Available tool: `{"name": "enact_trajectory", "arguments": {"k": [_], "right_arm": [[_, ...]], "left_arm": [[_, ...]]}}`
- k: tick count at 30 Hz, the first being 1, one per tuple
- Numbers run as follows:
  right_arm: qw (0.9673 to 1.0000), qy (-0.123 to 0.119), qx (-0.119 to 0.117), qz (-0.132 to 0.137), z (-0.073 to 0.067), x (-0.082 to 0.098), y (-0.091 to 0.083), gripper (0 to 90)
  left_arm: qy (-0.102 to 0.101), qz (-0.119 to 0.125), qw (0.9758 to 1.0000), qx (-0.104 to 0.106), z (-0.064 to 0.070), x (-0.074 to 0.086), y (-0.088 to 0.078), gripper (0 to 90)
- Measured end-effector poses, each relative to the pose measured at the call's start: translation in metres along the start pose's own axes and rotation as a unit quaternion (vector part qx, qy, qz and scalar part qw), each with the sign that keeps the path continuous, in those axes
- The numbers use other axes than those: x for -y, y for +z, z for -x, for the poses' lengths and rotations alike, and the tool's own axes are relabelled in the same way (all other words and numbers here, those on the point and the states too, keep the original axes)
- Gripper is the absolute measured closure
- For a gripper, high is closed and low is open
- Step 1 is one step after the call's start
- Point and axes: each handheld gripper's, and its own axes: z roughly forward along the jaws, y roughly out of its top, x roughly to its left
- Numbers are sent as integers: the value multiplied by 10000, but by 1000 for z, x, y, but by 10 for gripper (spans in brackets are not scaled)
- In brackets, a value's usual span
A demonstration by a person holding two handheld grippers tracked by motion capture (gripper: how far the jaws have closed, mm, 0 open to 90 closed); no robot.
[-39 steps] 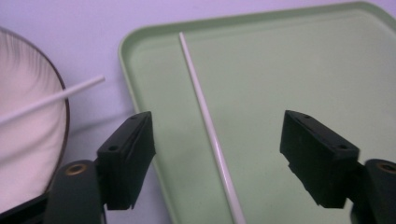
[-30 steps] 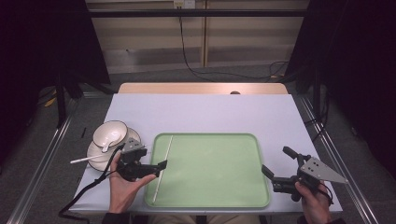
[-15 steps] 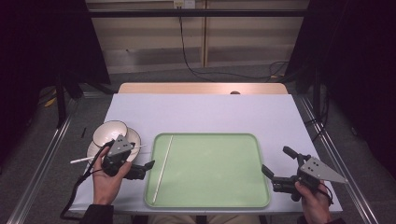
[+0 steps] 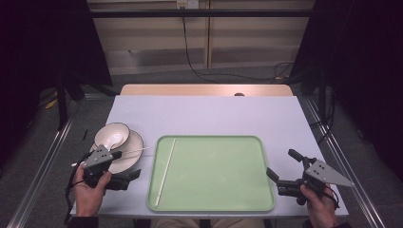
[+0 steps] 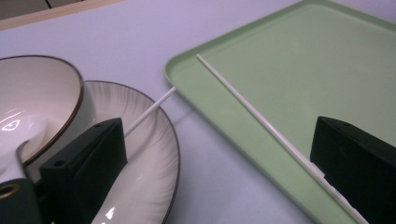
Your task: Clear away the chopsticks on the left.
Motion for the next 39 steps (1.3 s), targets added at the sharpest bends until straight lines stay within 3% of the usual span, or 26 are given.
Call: {"name": "enact_trajectory", "arguments": {"k": [3,7,10,16,19,22,28,35,36,39], "right_arm": [[10000,-8,-5,5,0,0,0,7],[10000,19,-4,-3,0,0,0,7],[10000,20,7,-5,0,0,0,7],[10000,-7,3,-2,0,0,0,7],[10000,11,5,-16,0,0,0,7],[10000,17,5,-25,0,0,0,7],[10000,0,10,-25,0,0,0,7],[10000,-6,2,-51,-1,0,1,7],[10000,-15,6,-50,0,0,1,7],[10000,-9,-1,-35,0,0,1,7]], "left_arm": [[74,-57,10000,-15,-4,5,-4,35],[-41,-72,10000,-54,-14,13,-8,59],[70,-131,9999,-4,-17,15,-10,65],[94,-244,9996,-125,-28,15,-18,88],[140,-246,9996,-92,-26,17,-24,78],[165,-419,9990,-66,-28,22,-26,82],[32,-428,9985,-337,-39,33,-36,84],[11,-688,9947,-761,-57,26,-29,112],[107,-710,9945,-758,-59,25,-28,136],[139,-772,9940,-766,-64,24,-22,214]]}}
